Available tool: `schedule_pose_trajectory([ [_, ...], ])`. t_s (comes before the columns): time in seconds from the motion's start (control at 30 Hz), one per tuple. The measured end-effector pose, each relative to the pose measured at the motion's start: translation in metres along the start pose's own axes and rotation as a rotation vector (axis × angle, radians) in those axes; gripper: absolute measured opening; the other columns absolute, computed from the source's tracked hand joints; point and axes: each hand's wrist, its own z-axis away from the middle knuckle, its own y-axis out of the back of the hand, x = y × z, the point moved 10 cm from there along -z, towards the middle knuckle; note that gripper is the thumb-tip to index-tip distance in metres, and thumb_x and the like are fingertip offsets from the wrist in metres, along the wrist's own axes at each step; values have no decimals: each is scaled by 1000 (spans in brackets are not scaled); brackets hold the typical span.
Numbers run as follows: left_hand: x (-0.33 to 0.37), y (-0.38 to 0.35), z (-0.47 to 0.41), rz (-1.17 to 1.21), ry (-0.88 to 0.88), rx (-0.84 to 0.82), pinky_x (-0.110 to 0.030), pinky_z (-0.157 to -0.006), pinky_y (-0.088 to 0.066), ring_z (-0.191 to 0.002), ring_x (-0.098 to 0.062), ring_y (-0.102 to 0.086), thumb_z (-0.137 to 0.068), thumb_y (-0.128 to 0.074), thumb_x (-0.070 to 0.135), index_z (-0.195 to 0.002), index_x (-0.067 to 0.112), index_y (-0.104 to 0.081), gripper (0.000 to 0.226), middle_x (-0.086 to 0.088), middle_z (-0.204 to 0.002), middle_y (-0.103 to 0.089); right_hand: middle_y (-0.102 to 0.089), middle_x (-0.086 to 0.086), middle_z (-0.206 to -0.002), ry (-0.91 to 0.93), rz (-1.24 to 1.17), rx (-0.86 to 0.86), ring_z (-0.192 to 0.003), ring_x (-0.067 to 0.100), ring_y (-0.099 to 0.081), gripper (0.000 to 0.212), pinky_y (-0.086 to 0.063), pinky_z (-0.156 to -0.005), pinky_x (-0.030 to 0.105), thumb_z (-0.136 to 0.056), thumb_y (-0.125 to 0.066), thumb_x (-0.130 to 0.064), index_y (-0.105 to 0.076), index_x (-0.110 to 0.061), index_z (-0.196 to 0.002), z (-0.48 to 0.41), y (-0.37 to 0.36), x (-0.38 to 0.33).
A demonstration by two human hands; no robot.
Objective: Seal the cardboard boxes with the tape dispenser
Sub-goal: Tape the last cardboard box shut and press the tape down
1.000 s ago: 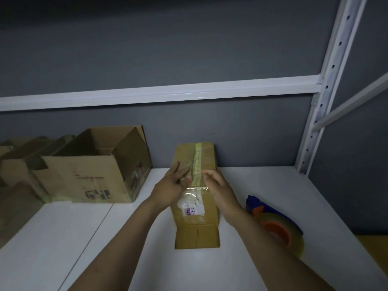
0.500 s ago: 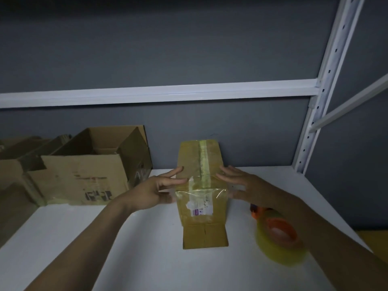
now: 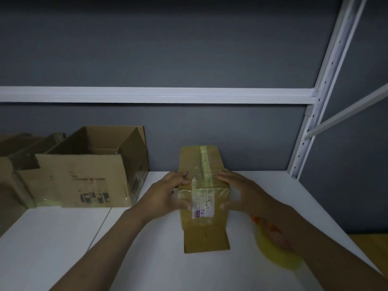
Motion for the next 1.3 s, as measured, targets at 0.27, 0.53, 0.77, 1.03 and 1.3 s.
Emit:
schedule_pose_trajectory([
  [0.27, 16, 2, -24, -141, 47, 181, -16, -75, -32, -76, -7, -39, -74, -63, 68, -87, 22, -45, 51, 14, -88, -37, -46, 0, -97, -75, 37, 219, -76, 17, -51, 40, -36, -64, 29, -91, -47, -52, -54, -12, -88, -31, 10, -15],
  [0.53, 8, -11, -17, -95, -41, 194, -9, -93, -31, -119, 5, -30, -71, -37, 88, -130, 18, -59, 94, 7, -118, -38, -51, 4, -108, -38, 48, 405, -87, 17, -56, 61, -49, -64, 29, -80, -45, -61, -58, -6, -102, -17, -11, -21],
  [0.77, -2, -16, -17, 28, -43, -74, 2, -101, -13, -140, 1, -14, -89, -60, 41, -142, 31, -44, 56, 5, -137, -31, -28, -8, -148, 12, -59, 84, -135, -2, -20, 45, -10, -101, -3, -97, -51, -18, -43, -14, -142, -10, -11, 1],
  [1.03, 36, 19, 9, -54, -209, 114, -15, -88, -41, -100, 1, -51, -87, -38, 74, -118, 28, -70, 63, 8, -103, -59, -52, -20, -131, 156, -273, 198, -125, -15, -40, 41, -25, -105, 4, -88, -59, 2, -52, -8, -127, 6, 8, -5],
  [1.3, -60, 36, -8, -93, 519, 34, -42, -118, -22, -144, -30, -23, -83, -40, 77, -146, 42, -35, 72, -7, -154, -24, -56, -33, -120, 87, -288, 148, -130, 5, -44, 41, -33, -108, 16, -89, -58, 8, -59, -18, -120, 6, 17, 0],
])
